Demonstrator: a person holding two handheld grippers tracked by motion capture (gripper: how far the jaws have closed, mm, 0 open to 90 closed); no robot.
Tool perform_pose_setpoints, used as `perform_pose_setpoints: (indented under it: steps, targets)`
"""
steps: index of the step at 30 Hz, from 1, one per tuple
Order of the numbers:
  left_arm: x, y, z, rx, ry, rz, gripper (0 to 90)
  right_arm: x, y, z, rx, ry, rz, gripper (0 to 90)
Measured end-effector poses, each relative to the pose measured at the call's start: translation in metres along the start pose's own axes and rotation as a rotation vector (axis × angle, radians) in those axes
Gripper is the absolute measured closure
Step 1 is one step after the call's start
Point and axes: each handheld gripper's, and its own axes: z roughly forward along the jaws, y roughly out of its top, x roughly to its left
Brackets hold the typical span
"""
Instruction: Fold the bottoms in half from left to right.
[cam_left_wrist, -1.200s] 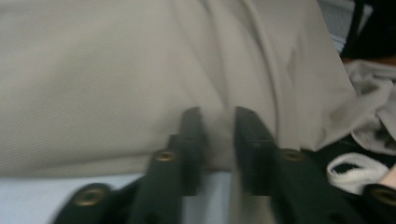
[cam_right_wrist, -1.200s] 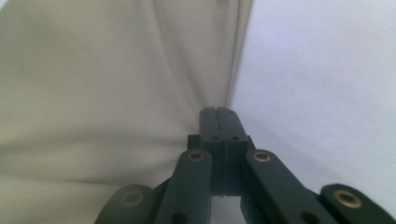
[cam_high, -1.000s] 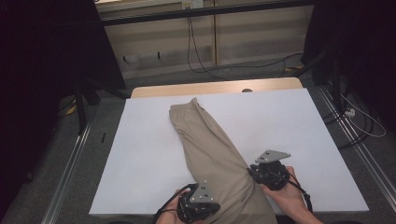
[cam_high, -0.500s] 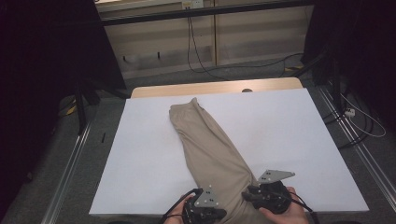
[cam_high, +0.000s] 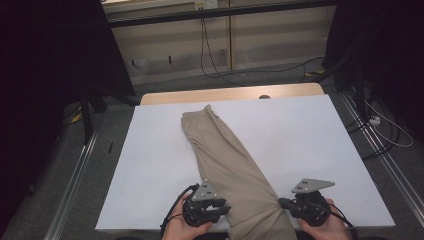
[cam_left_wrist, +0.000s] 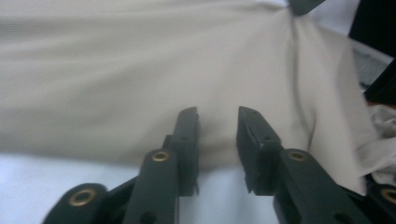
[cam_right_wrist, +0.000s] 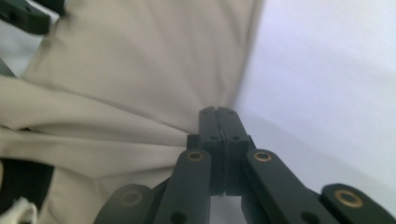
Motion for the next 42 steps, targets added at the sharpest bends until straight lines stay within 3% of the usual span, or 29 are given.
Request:
perform_pose_setpoints:
  steps: [7,8,11,14,15,16,17,18,20,22,27,28,29,31,32,33,34,36,37,40,42]
  targets:
    - [-0.004,-0.003,-0.002,0.011,0.021,0.03,54.9,-0.001,-0.007,-0.002,0.027,-0.028,0.02,86.6]
    - [-0.004,-0.003,-0.004,0.001,0.021,0.031,53.8,-0.002,-0.007,-0.003,0.024,-0.021,0.023,84.3]
    - [-0.004,0.004,-0.004,-0.019,0.039,0.055,52.5,-0.001,-0.006,-0.002,0.009,0.027,0.02,88.4]
    - [-0.011,0.008,0.006,-0.021,0.01,0.143,50.4,0.002,-0.005,0.001,0.018,0.027,0.02,88.6]
    - [-0.014,0.009,0.011,0.009,0.012,0.177,49.9,0.002,-0.005,0.0,0.015,0.026,0.02,88.6]
    - [-0.017,0.008,0.014,0.038,0.018,0.197,52.4,0.001,-0.006,0.0,0.015,0.025,0.022,88.7]
    - [-0.019,0.006,0.015,0.055,0.008,0.212,63.8,0.001,-0.006,-0.001,0.018,0.028,0.025,88.7]
    - [-0.019,0.005,0.014,0.053,-0.014,0.196,75.9,0.001,-0.007,-0.001,0.016,0.027,0.025,88.8]
    - [-0.022,0.005,0.012,0.078,-0.005,0.19,89.9,0.001,-0.008,-0.002,0.015,0.025,0.026,88.7]
    - [-0.024,0.003,0.008,0.099,-0.007,0.167,90.0,0.001,-0.008,-0.001,0.013,0.022,0.019,84.8]
    - [-0.021,-0.005,-0.002,0.086,-0.037,0.122,90.0,-0.003,-0.002,0.0,-0.006,0.018,0.029,65.8]
    - [-0.02,-0.006,-0.003,0.073,-0.042,0.108,88.5,-0.004,0.001,0.001,-0.016,0.015,0.029,64.7]
    - [-0.019,-0.007,-0.003,0.065,-0.044,0.085,80.3,-0.006,0.004,0.003,-0.022,0.016,0.027,63.7]
    - [-0.018,-0.006,-0.005,0.049,-0.016,0.079,60.9,-0.009,0.012,0.01,-0.027,0.016,0.02,61.5]
    - [-0.016,-0.005,-0.006,0.049,-0.017,0.113,61.6,-0.01,0.017,0.013,-0.033,0.022,0.01,61.2]
    - [-0.016,-0.004,-0.005,0.022,-0.014,0.104,60.7,-0.011,0.022,0.018,-0.038,0.028,-0.006,60.7]
    - [-0.015,-0.003,-0.005,0.008,0.009,0.11,56.9,-0.011,0.027,0.022,-0.038,0.02,-0.017,59.4]
    - [-0.013,-0.002,-0.002,-0.001,0.085,0.118,39.5,-0.012,0.036,0.031,-0.041,0.008,-0.035,58.1]
    - [-0.011,-0.001,-0.001,0.007,0.097,0.126,35.1,-0.012,0.04,0.035,-0.049,0.009,-0.037,58.1]
    - [-0.005,-0.002,0.004,0.011,0.074,0.094,34.7,-0.013,0.043,0.043,-0.04,0.007,-0.045,57.2]
    - [-0.006,-0.003,0.009,0.034,0.083,0.107,33.7,-0.011,0.039,0.046,-0.033,0.008,-0.053,56.7]
